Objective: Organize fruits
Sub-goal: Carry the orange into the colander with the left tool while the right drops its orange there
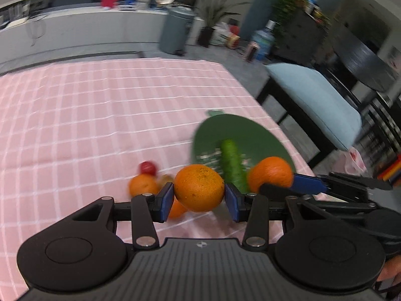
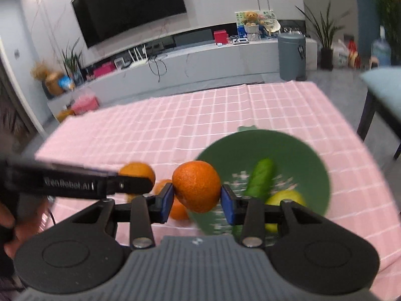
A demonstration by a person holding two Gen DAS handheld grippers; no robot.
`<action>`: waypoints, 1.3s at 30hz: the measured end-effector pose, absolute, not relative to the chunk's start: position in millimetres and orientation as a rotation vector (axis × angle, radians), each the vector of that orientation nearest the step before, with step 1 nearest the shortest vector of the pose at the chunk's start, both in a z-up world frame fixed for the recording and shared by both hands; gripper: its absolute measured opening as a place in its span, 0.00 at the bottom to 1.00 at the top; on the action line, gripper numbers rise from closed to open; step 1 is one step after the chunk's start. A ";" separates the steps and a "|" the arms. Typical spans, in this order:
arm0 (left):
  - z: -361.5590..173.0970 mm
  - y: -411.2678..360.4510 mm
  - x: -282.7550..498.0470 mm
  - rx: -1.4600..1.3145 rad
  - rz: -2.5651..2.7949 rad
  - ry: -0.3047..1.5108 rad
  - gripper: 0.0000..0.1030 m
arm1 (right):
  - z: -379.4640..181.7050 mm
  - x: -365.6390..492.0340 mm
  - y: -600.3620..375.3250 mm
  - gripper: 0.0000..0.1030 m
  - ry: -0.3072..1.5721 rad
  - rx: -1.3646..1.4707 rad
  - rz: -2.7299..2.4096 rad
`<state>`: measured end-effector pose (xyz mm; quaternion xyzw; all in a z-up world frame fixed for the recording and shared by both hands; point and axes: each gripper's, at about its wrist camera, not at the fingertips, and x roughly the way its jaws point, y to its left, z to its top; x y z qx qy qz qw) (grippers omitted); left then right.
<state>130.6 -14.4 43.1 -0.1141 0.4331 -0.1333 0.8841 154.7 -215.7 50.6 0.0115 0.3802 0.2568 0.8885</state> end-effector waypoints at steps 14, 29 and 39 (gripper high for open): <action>15.1 -68.4 182.4 -0.110 -0.364 1.062 0.48 | 17.9 204.5 -228.1 0.36 0.827 -0.356 0.664; -4.2 -71.1 213.1 -0.106 -0.376 1.163 0.48 | 3.4 233.6 -213.4 0.36 0.815 -0.528 0.767; 0.7 -59.5 210.5 -0.159 -0.367 1.132 0.52 | -0.5 241.5 -204.0 0.36 0.811 -0.537 0.780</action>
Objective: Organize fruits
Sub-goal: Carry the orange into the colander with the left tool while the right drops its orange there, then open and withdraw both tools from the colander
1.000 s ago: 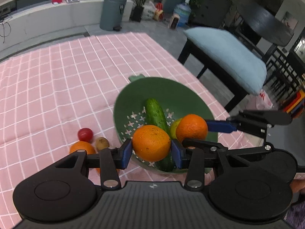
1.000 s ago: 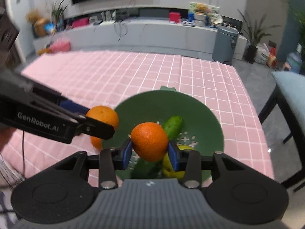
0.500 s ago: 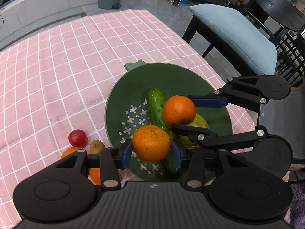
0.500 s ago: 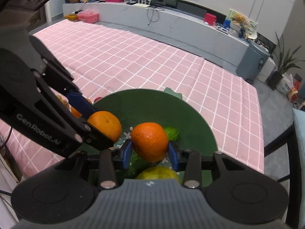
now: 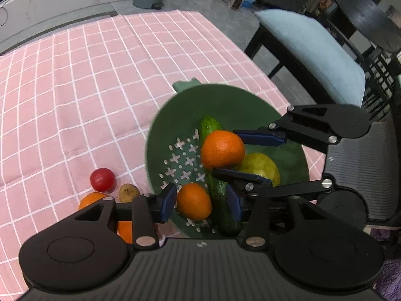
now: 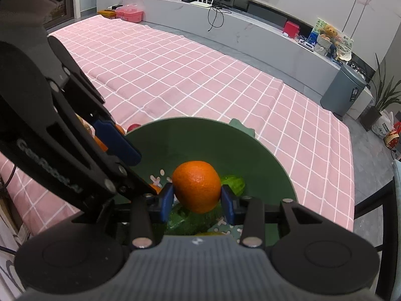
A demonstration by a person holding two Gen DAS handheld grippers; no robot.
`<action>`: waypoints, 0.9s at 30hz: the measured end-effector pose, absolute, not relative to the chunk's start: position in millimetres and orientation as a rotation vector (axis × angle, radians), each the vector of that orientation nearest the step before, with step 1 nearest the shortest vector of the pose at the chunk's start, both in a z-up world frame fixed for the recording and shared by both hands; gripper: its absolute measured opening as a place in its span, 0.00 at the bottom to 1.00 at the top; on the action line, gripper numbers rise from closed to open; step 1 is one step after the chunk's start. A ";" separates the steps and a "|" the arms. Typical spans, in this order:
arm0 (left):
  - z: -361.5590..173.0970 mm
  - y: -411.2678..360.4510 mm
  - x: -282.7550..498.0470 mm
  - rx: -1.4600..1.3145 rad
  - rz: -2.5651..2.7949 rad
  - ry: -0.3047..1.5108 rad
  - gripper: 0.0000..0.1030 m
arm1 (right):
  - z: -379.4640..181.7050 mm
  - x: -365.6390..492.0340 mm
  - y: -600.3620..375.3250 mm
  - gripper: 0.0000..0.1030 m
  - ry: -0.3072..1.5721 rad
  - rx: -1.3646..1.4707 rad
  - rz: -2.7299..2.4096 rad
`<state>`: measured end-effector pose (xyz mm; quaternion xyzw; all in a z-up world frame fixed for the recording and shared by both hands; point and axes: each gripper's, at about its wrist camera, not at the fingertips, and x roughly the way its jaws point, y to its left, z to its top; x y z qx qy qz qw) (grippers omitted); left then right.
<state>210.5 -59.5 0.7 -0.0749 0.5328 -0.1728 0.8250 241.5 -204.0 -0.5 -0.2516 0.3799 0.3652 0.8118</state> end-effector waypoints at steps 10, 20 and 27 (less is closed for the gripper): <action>28.2 -37.8 196.2 -0.196 -0.334 1.054 0.53 | -4.7 254.8 -193.8 0.37 0.851 -0.482 0.758; 31.6 -28.3 183.5 -0.194 -0.291 1.052 0.53 | 1.8 255.3 -190.3 0.47 0.846 -0.475 0.718; 40.7 -19.4 168.4 -0.179 -0.268 1.007 0.53 | 21.6 237.4 -189.7 0.56 0.811 -0.473 0.664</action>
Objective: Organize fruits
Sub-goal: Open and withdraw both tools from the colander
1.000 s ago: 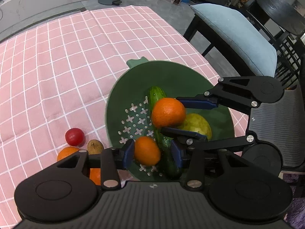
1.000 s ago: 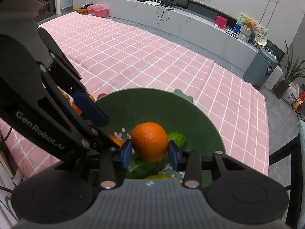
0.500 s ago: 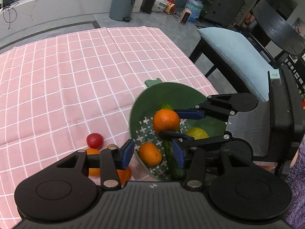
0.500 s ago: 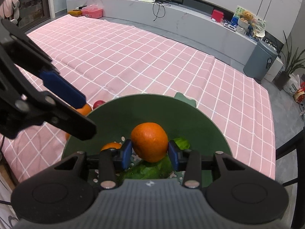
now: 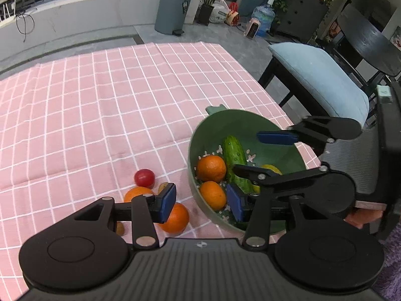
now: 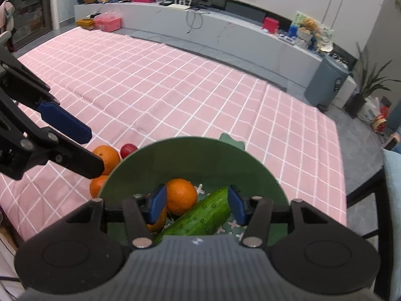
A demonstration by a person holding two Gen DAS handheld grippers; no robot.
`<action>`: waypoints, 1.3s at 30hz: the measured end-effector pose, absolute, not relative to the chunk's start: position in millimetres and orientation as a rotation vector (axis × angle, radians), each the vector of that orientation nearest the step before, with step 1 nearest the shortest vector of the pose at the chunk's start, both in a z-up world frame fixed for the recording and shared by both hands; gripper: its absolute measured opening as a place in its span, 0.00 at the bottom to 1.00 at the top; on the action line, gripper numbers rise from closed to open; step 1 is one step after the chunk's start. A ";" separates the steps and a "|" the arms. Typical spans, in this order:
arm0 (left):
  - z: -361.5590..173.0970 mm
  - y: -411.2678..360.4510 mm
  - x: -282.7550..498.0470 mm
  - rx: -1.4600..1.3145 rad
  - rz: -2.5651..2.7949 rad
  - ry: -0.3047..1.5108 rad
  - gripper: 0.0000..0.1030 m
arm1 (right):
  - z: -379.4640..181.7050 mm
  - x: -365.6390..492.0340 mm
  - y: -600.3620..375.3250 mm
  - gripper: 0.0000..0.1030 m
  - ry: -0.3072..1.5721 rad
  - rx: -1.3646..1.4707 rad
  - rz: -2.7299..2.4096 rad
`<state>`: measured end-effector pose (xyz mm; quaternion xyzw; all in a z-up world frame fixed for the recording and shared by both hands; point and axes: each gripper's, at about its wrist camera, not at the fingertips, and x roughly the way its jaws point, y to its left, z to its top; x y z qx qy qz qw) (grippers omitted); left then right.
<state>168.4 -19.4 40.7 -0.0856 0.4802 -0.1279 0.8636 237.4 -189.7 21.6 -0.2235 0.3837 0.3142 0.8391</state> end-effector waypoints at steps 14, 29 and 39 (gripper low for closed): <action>49.2 26.9 119.8 -0.133 -0.162 0.871 0.53 | 50.5 161.3 -171.6 0.62 0.746 -0.137 0.511; -0.8 57.4 88.6 -0.153 -0.068 0.926 0.53 | 7.4 103.6 -126.4 0.61 0.765 -0.054 0.476; -23.6 77.5 95.5 -0.250 -0.024 0.920 0.53 | -18.1 121.3 -116.5 0.61 0.828 0.007 0.315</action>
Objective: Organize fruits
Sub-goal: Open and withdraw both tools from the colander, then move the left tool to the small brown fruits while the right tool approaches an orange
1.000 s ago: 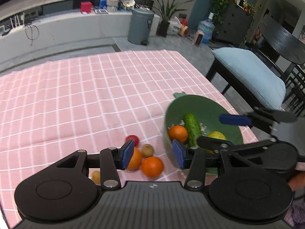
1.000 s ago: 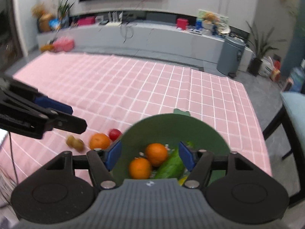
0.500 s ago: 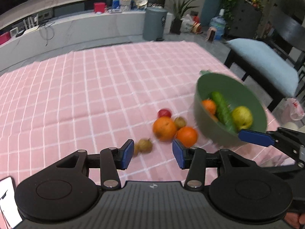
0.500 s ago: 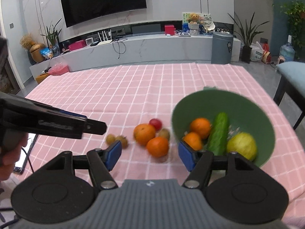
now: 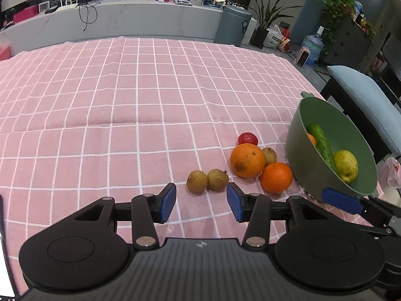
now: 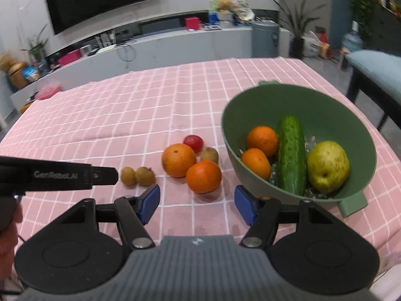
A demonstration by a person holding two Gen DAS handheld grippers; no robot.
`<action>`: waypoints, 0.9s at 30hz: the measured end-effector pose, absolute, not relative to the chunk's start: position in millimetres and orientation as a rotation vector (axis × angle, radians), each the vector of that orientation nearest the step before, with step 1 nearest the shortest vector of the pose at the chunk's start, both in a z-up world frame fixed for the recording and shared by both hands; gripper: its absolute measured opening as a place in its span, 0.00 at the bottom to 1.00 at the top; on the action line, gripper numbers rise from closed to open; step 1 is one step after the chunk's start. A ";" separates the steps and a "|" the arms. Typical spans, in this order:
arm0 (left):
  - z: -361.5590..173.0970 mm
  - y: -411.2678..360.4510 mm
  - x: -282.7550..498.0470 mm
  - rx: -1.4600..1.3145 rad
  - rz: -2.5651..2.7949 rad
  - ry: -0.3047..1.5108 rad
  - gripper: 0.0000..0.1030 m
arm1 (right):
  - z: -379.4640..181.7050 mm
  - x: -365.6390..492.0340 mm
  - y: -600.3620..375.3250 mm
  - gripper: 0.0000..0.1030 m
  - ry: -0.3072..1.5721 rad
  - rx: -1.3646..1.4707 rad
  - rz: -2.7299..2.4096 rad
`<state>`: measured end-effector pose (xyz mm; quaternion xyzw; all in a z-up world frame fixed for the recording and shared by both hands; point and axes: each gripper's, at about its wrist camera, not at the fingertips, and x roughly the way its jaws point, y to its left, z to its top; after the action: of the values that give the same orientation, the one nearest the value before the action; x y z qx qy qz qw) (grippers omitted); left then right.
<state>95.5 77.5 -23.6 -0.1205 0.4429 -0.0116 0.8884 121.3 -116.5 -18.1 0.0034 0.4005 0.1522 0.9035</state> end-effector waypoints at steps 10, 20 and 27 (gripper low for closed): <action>-44.2 78.7 114.2 -0.262 -0.017 0.973 0.53 | -36.0 139.7 -114.2 0.57 0.852 0.066 0.219; -53.7 81.3 125.8 -0.285 -0.021 0.994 0.50 | -51.8 153.5 -112.9 0.55 0.878 0.096 0.183; -53.0 80.5 128.6 -0.297 -0.032 0.974 0.50 | -57.8 158.8 -110.7 0.41 0.878 0.106 0.200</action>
<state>128.6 80.5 -53.0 -0.1423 0.4663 -0.0155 0.8730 158.8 -110.7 -57.8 0.0513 0.4243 0.0964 0.8989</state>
